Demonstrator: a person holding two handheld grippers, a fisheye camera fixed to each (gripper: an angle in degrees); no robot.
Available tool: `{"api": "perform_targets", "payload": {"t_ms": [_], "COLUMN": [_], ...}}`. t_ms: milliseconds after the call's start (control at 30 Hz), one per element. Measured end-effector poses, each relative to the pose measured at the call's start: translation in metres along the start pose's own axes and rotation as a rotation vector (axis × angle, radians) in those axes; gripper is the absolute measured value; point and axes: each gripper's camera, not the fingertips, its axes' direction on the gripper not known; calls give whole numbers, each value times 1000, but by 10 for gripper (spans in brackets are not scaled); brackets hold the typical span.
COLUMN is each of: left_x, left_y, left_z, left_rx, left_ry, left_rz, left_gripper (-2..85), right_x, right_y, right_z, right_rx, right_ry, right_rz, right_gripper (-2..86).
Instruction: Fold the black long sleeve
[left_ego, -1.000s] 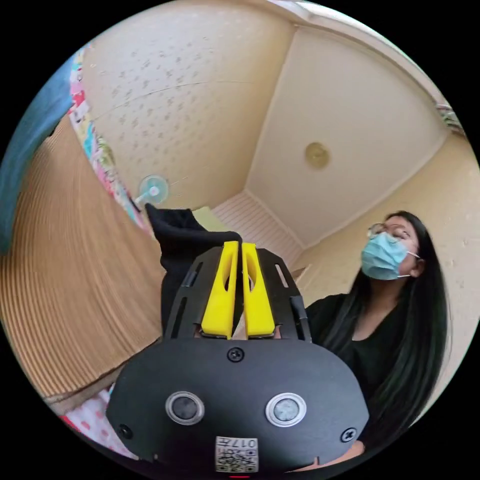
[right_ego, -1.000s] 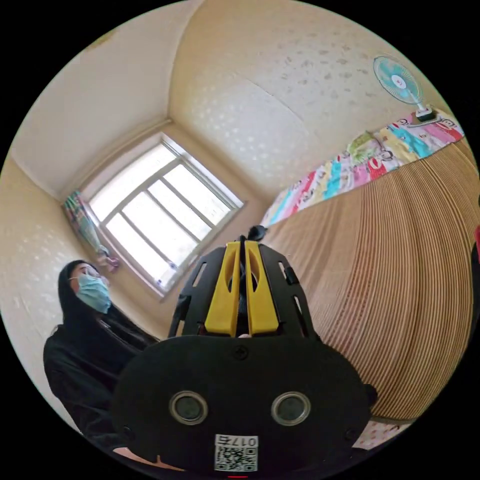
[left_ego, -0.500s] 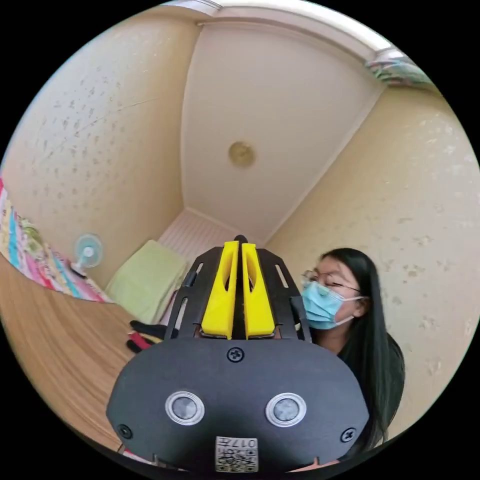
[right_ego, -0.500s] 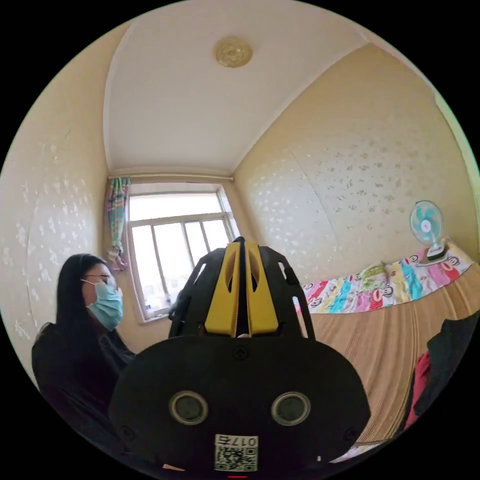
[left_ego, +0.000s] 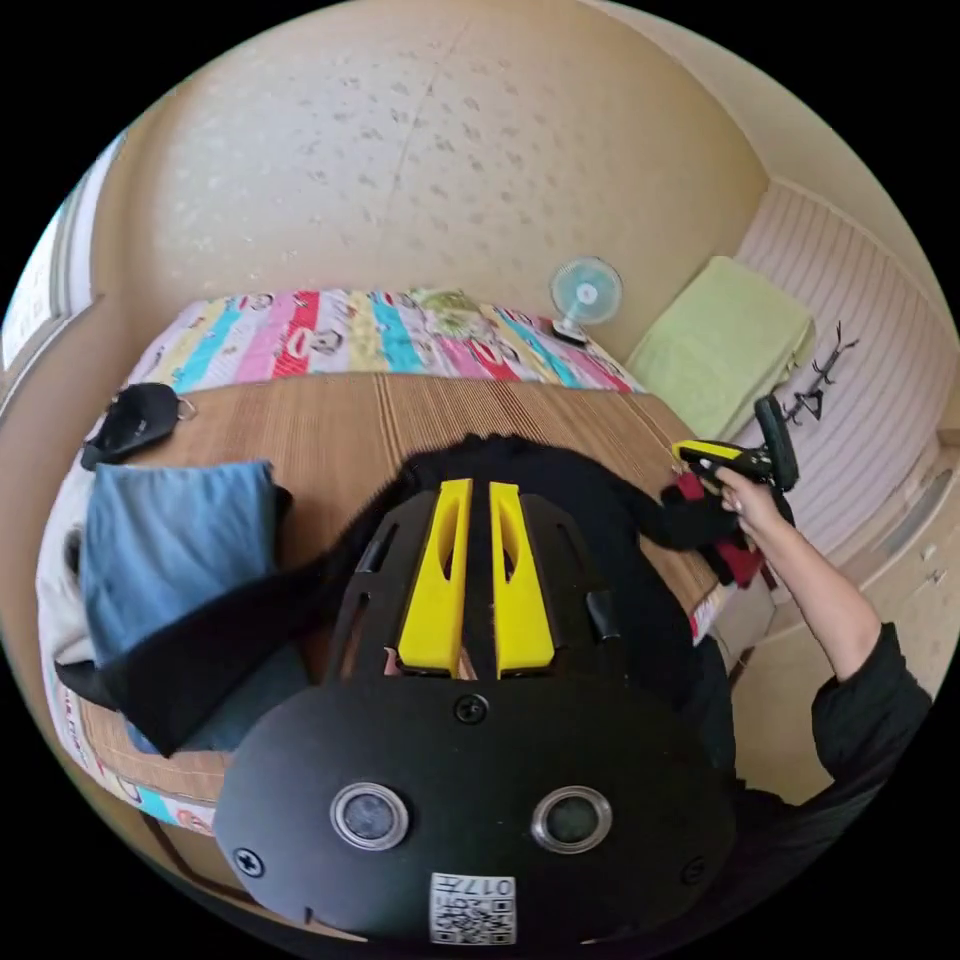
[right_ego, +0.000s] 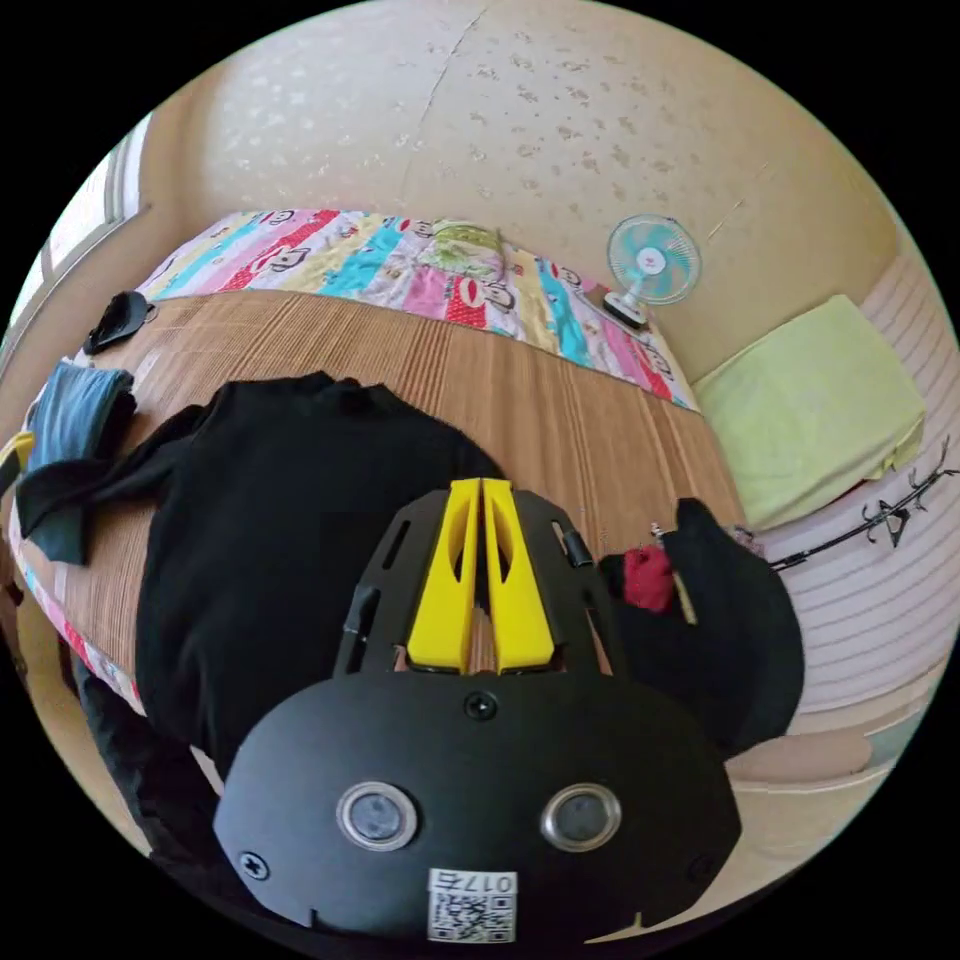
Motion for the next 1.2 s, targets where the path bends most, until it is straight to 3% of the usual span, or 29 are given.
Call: {"api": "perform_targets", "payload": {"t_ms": [67, 133, 167, 233, 267, 433, 533, 800, 900, 1067, 1200], "left_x": [32, 50, 57, 62, 65, 92, 116, 75, 27, -47, -103], "left_y": [44, 74, 93, 122, 143, 199, 237, 263, 262, 230, 205], "left_z": [78, 129, 163, 205, 196, 176, 162, 104, 41, -81, -129], "left_rx": [-98, -164, -236, -319, -187, -36, 55, 175, 337, 474, 487], "left_ry": [57, 61, 64, 50, 51, -4, -54, 150, 33, -410, -465], "left_rz": [30, 20, 6, -19, -24, -47, -84, -295, -389, -430, -498], "left_gripper": [44, 44, 43, 39, 29, 2, -3, -5, 8, 64, 105], "right_x": [-16, -30, -37, -37, -37, -31, -13, 58, 83, 109, 114], "right_y": [46, 82, 106, 130, 135, 156, 183, 239, 253, 269, 275], "right_z": [60, 101, 123, 118, 118, 127, 128, 151, 163, 179, 178], "right_rx": [-45, -86, -106, 36, 30, -17, 49, 165, 204, 225, 227], "right_ry": [-210, -294, -285, -254, -245, -246, -321, -660, -818, -954, -921], "right_rz": [20, -11, -36, -25, -26, -33, 22, 223, 262, 290, 281], "right_gripper": [5, 4, 4, 4, 4, 4, 3, 3, 3, 2, 2]}}
